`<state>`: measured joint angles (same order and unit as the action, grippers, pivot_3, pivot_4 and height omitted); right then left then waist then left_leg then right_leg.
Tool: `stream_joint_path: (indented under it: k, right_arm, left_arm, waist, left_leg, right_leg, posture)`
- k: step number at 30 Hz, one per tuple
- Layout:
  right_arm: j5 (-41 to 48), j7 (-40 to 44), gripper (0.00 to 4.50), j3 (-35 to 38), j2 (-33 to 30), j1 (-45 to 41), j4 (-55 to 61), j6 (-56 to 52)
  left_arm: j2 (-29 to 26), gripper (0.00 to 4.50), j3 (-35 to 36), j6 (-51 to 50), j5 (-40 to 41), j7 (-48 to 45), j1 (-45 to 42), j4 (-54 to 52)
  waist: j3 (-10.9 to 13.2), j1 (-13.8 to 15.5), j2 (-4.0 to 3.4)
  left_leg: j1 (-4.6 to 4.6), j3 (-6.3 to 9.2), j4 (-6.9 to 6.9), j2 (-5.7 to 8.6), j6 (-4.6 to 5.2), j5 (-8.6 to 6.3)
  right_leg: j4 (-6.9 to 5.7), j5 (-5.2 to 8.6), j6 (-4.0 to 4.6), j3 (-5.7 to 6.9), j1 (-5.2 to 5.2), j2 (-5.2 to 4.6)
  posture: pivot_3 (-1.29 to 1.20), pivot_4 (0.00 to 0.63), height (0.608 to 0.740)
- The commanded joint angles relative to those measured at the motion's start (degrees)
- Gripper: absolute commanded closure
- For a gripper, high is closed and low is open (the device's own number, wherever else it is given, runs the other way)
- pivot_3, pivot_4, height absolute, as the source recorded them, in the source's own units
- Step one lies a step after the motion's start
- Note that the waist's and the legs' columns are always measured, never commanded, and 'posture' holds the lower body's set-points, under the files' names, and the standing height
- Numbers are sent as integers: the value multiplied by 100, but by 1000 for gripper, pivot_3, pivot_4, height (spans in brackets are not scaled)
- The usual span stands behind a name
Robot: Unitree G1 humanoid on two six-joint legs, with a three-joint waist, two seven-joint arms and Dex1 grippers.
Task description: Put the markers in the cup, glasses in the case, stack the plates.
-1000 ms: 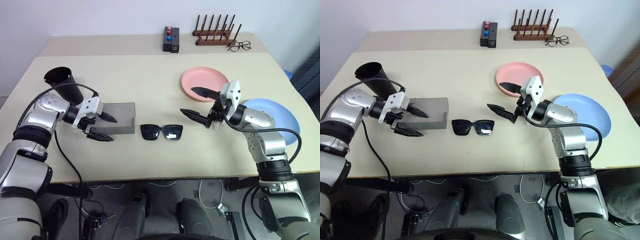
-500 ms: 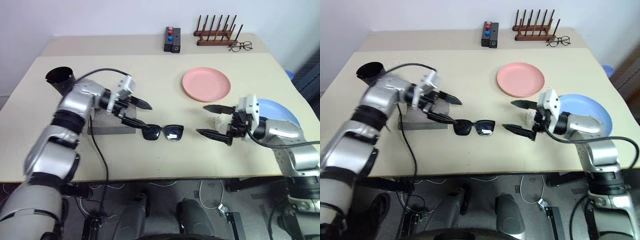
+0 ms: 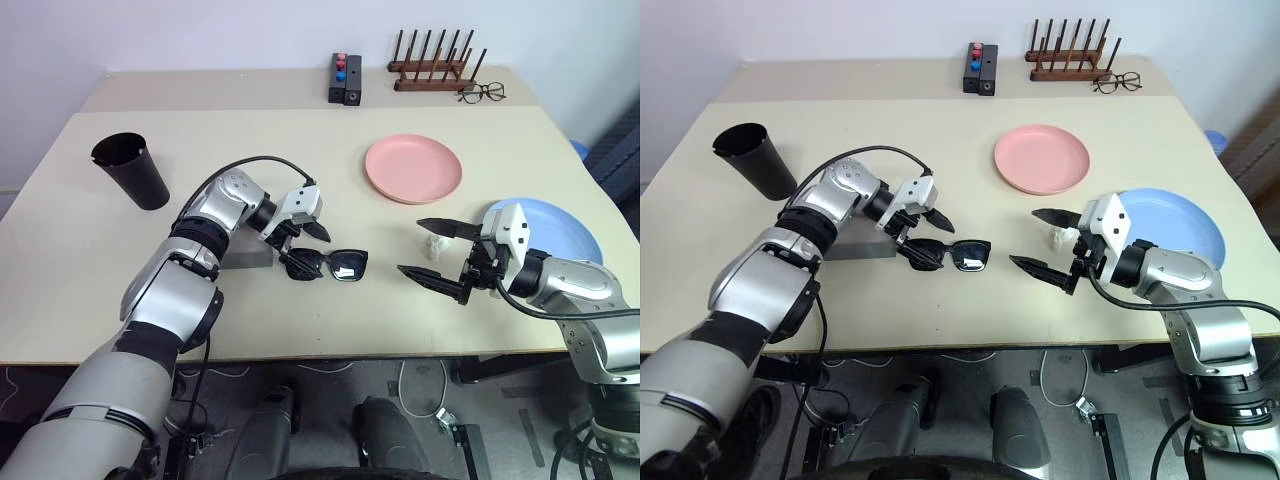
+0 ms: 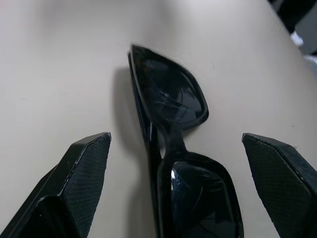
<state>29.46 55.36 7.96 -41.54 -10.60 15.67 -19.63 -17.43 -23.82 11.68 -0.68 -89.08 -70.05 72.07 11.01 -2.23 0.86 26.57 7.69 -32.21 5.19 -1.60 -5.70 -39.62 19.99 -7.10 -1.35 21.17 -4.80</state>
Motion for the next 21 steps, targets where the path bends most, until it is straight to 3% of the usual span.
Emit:
stream_joint_path:
  k: [1,2,5,12,21]
  right_arm:
    - [37,-128,0,201,-23,52,243,25]
    - [26,-167,0,199,-9,55,241,37]
    - [15,-246,0,173,10,50,247,58]
    - [-39,-347,0,144,17,-26,132,138]
    - [-184,-358,0,17,106,-240,-118,285]
  left_arm:
    - [117,97,233,-32,-178,149,-185,81]
    - [135,97,234,-24,-252,198,-156,108]
    - [191,898,367,-100,-310,187,-112,149]
    - [221,4481,574,-317,-461,-16,-67,144]
    - [246,4481,802,-1284,-196,-342,-319,60]
  waist:
    - [0,-2,0]
    - [0,-3,0]
    - [0,-7,0]
    - [-3,2,-2]
    - [-4,-10,-3]
  left_leg:
    - [0,0,0,0,0,0]
    - [1,0,-1,0,0,0]
    - [0,0,-1,0,0,0]
    - [-6,1,-1,1,0,0]
    - [-24,14,-6,0,0,-1]
  right_leg:
    - [0,0,0,0,0,0]
    - [0,0,0,1,-1,0]
    - [0,0,0,2,-3,0]
    - [1,0,-1,5,-11,1]
    - [12,0,-1,20,-43,2]
  posture:
    - [0,150,740]
    - [0,150,740]
    - [0,150,740]
    - [0,150,740]
    - [0,150,740]
